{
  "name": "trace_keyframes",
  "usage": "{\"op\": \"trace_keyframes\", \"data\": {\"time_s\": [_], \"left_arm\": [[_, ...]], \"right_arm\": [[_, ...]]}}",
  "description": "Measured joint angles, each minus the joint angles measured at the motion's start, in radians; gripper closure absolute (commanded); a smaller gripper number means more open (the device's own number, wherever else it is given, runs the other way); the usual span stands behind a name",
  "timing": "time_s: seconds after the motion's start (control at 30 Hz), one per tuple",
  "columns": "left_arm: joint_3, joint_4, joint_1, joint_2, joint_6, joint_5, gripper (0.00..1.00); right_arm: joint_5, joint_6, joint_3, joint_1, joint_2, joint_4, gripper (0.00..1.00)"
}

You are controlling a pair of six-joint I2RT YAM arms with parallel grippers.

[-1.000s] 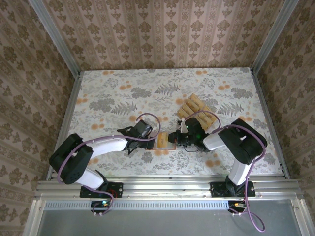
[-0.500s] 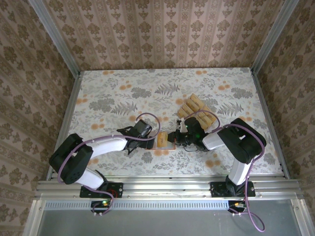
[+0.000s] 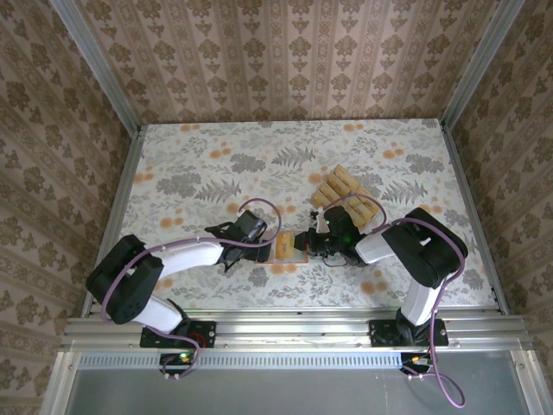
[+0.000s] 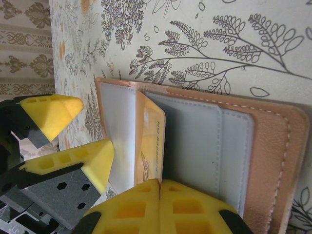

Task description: Put the credit cards into the card holder

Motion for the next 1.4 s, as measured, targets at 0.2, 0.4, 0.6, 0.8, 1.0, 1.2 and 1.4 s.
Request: {"op": "trace_keyframes", "data": {"time_s": [0.2, 0.4, 0.6, 0.8, 1.0, 1.2, 1.4], "left_arm": [[0.000, 0.001, 0.000, 0.000, 0.000, 0.001, 0.00], [-0.002, 0.004, 0.000, 0.000, 0.000, 0.001, 0.00], [-0.004, 0.008, 0.000, 0.000, 0.000, 0.001, 0.00], [-0.004, 0.007, 0.000, 0.000, 0.000, 0.001, 0.00], [-0.006, 0.008, 0.000, 0.000, -0.003, 0.001, 0.00], [-0.006, 0.008, 0.000, 0.000, -0.008, 0.001, 0.00], [-0.006, 0.008, 0.000, 0.000, -0.008, 0.001, 0.00]], "right_arm": [[0.000, -0.004, -0.020, 0.002, -0.014, 0.002, 1.00], [0.000, -0.009, -0.021, 0.003, -0.016, 0.001, 1.00], [-0.001, -0.011, -0.019, 0.006, -0.016, 0.000, 1.00], [-0.005, -0.011, -0.008, 0.013, -0.006, 0.000, 1.00], [-0.005, -0.011, -0.003, 0.015, -0.003, 0.000, 1.00], [-0.007, -0.011, 0.004, 0.015, 0.003, -0.004, 1.00], [-0.011, -0.010, 0.017, 0.016, 0.014, -0.008, 1.00]]}}
